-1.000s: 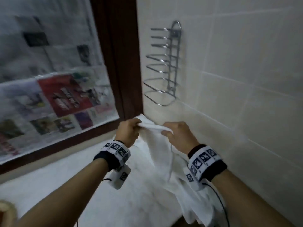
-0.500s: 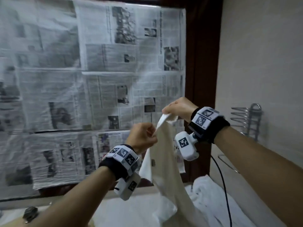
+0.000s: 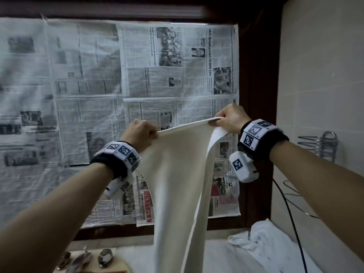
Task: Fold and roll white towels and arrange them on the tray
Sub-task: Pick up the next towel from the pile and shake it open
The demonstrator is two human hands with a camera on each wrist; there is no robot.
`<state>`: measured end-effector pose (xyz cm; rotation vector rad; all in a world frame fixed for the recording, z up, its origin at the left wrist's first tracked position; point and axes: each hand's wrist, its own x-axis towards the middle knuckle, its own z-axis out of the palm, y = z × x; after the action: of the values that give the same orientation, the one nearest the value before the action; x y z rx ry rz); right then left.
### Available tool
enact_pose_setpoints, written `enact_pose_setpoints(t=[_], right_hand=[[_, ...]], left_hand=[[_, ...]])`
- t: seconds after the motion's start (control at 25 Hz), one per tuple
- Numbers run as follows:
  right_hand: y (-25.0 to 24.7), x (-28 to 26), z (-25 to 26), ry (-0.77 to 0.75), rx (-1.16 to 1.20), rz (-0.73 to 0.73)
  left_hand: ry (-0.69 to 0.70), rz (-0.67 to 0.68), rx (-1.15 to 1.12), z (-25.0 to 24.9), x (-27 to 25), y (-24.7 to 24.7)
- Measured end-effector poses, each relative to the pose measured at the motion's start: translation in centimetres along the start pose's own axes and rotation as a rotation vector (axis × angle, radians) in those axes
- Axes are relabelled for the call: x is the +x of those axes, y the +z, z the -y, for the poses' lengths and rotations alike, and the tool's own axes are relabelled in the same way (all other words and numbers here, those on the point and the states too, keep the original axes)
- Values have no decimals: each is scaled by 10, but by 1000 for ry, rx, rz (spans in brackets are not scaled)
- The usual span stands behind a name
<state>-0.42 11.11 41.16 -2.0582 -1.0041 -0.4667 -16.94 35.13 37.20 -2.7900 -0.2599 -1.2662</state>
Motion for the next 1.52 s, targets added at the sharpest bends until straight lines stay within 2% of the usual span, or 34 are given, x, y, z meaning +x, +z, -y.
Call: enact_pose_setpoints(t=[0.16,0.32,0.4,0.56,0.72,0.84,0.96,1.04,1.2,1.36,1.44,1.52], right_hand=[[-9,7,-7,36,-42,-1],[-12,6,-17,71,-42,-13],[-18,6,-18,70,-43,-56],[-38,2,-24,86,-50,-147],[-41,-8,-34,28,-48,-170],[-50,-21,-38,9,113,-219],[-63,-44,-22,7,402,-249],[-69,-52,-5,-13,516,-265],[-78,-56,34,-83,635,-327],[-75,-47,26,-63,672,-328],[-58,-44,6,-24,640,-313],[-26,-44,-21,48,581,-276]], left_hand=[[-85,78,145,31,-9,-8],[-165,21,178,34,-9,-18],[-207,-46,91,33,-1,-24],[-170,-228,-6,44,6,-24],[-261,-297,-167,42,0,-26],[-296,-404,-333,30,-11,-40],[-384,-539,-697,11,-24,-64],[-439,-571,-903,0,-24,-85],[-466,-631,-1122,-11,-16,-115],[-469,-614,-1119,-9,-12,-109],[-488,-608,-1059,0,-16,-85],[-560,-545,-989,12,-23,-43]])
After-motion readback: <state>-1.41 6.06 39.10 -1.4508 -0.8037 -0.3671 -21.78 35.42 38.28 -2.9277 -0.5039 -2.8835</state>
